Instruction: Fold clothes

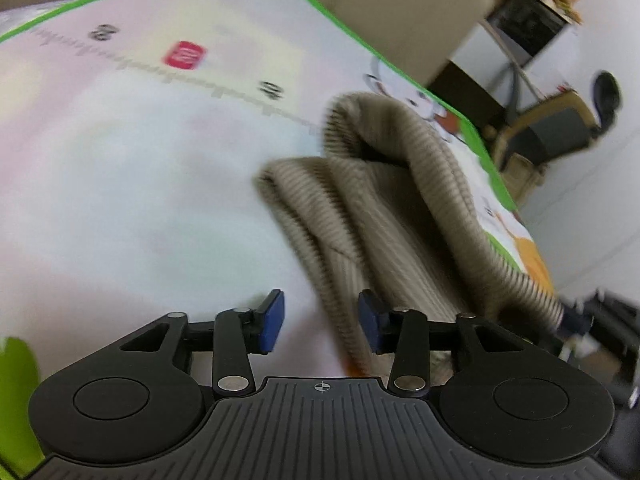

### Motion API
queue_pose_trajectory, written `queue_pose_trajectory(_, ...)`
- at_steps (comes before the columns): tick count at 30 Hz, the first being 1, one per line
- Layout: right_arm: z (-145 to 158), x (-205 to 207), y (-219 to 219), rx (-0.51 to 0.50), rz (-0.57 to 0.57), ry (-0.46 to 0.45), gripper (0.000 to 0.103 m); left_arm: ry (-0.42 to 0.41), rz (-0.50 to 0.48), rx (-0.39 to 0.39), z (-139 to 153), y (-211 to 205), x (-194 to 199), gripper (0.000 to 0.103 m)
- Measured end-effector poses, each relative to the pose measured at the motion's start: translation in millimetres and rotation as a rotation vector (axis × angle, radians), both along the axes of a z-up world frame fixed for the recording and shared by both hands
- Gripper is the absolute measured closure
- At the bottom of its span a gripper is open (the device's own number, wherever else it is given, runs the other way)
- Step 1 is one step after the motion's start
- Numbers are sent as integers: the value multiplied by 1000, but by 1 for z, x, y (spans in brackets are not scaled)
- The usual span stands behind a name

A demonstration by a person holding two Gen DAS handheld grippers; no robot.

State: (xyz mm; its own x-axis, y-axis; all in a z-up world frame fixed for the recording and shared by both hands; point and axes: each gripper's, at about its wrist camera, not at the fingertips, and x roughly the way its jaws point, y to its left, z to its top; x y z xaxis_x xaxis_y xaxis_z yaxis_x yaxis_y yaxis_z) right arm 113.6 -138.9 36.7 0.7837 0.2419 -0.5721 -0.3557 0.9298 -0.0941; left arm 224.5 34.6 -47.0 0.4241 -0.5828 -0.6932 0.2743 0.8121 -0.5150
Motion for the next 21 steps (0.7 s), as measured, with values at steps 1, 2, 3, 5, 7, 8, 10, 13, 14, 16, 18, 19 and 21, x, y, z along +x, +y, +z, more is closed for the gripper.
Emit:
queue_pose_trajectory(1,7,2,-6,94,-8,26,92,-1,-3,-5,0,0,0,67)
queue_pose_trajectory(2,14,4,-10,188,-11,51,92,0,-8,-8,0,-1,0,68)
queue_pose_trajectory(3,17,6,-13,268,-5,80,92,5,-18,-4,-2,-4,-1,70)
queue_pose_trajectory(5,16,11,-15,377,5,148,92,15,-22,20,-7,-6,0,70)
queue_pose_trajectory(7,2,19,-14,424,6,221,92,30,-15,18,-10,-4,2,70)
queue_pose_trajectory(8,-6,22,-12,434,2,257,92,35,-11,14,-10,-2,2,70)
queue_pose_trajectory(10,-26,25,-10,427,-19,312,92,35,-8,18,-9,-1,2,69)
queue_pose_trajectory(13,-43,23,-8,422,-31,337,91,33,-6,31,-8,0,1,70)
queue_pose_trajectory(14,-45,22,-7,417,-29,332,91,34,-4,33,-8,1,2,70)
queue_pose_trajectory(16,-48,19,-3,397,-22,319,91,36,10,39,-6,4,3,66)
queue_pose_trajectory(18,-49,17,5,337,2,292,91,23,57,36,-1,13,6,62)
queue_pose_trajectory(19,-50,16,11,301,18,281,90,15,87,28,2,19,8,60)
queue_pose_trajectory(21,-53,13,22,228,50,258,90,10,146,-32,6,36,12,59)
